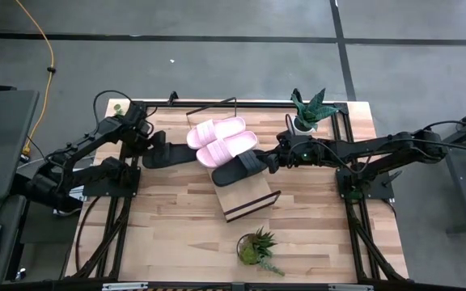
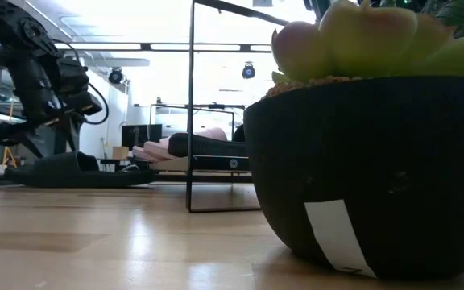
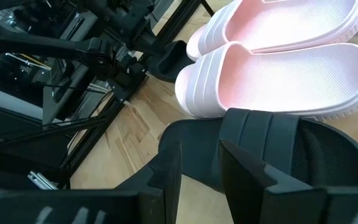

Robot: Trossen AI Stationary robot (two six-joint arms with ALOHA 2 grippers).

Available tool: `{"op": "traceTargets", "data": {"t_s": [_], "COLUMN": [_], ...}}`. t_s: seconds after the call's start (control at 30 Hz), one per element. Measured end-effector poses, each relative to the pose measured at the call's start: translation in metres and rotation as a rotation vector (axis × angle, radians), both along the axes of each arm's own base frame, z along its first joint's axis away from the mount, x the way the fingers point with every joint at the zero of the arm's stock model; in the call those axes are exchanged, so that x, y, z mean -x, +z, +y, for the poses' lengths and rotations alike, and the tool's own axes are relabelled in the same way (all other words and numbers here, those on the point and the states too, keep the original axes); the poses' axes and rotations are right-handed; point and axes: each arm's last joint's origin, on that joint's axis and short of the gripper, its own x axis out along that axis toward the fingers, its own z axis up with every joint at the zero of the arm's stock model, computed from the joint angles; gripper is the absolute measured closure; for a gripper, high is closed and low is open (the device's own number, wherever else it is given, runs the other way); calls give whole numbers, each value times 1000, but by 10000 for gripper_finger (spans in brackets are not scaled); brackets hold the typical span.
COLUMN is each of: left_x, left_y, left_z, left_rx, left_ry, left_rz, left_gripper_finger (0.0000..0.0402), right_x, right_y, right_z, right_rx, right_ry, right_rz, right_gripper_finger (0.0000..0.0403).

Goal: Pick and place slides into the shelf
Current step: Put the black slides on the shelf

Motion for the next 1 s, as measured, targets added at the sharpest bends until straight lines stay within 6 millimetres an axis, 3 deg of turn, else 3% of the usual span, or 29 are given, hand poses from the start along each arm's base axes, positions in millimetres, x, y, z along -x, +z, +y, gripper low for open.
{"op": "traceTargets", "data": {"t_s": [0.5, 1.0], "left_x": [-2, -3], "left_y": [2, 2], "left_z": [5, 5], "left_rx": [-38, -32], "left_ry": [15, 10], "left_rz": [-46, -55], "left_gripper_finger": [178, 332], "right_x": [0, 0], "right_y": [0, 0], "right_z": [0, -1], "right_rx": [13, 42], "right_ry": [-11, -20], "right_rz": [2, 9], "right_gripper_finger": [307, 307]}}
